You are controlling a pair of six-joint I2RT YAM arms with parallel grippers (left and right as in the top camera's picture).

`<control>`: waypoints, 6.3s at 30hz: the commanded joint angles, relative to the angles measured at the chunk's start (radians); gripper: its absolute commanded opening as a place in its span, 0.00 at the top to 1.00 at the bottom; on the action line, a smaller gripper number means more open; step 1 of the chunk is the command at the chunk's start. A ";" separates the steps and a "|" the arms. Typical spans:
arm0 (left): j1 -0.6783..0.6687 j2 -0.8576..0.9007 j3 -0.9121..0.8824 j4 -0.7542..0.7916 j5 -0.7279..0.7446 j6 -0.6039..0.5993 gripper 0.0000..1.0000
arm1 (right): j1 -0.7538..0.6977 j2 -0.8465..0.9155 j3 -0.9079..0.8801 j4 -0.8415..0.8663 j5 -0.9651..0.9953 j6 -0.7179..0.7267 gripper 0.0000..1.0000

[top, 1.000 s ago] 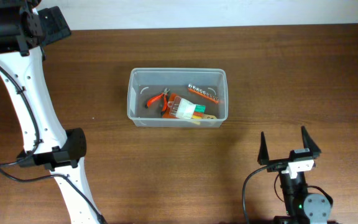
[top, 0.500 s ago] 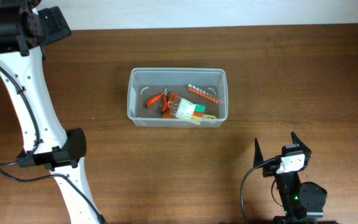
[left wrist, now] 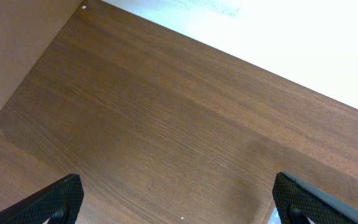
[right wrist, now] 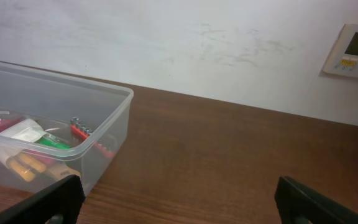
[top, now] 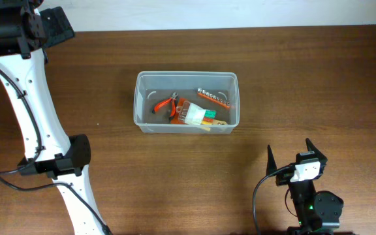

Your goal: Pack container

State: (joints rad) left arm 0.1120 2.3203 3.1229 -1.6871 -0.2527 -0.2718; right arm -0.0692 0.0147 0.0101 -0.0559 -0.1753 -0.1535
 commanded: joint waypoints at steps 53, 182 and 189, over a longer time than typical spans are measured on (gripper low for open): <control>-0.295 -0.418 -0.182 0.000 -0.017 0.012 0.01 | 0.002 -0.007 -0.005 -0.005 -0.013 0.012 0.02; -0.094 -2.315 -3.114 1.604 0.257 0.364 0.01 | 0.002 -0.007 -0.005 -0.005 -0.013 0.012 0.01; -0.094 -2.315 -3.114 1.604 0.257 0.364 0.01 | 0.002 -0.008 -0.005 -0.005 -0.013 0.012 0.01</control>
State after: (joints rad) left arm 0.0135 0.0147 0.0113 -0.0761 -0.0170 0.0719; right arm -0.0692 0.0147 0.0101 -0.0559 -0.1757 -0.1528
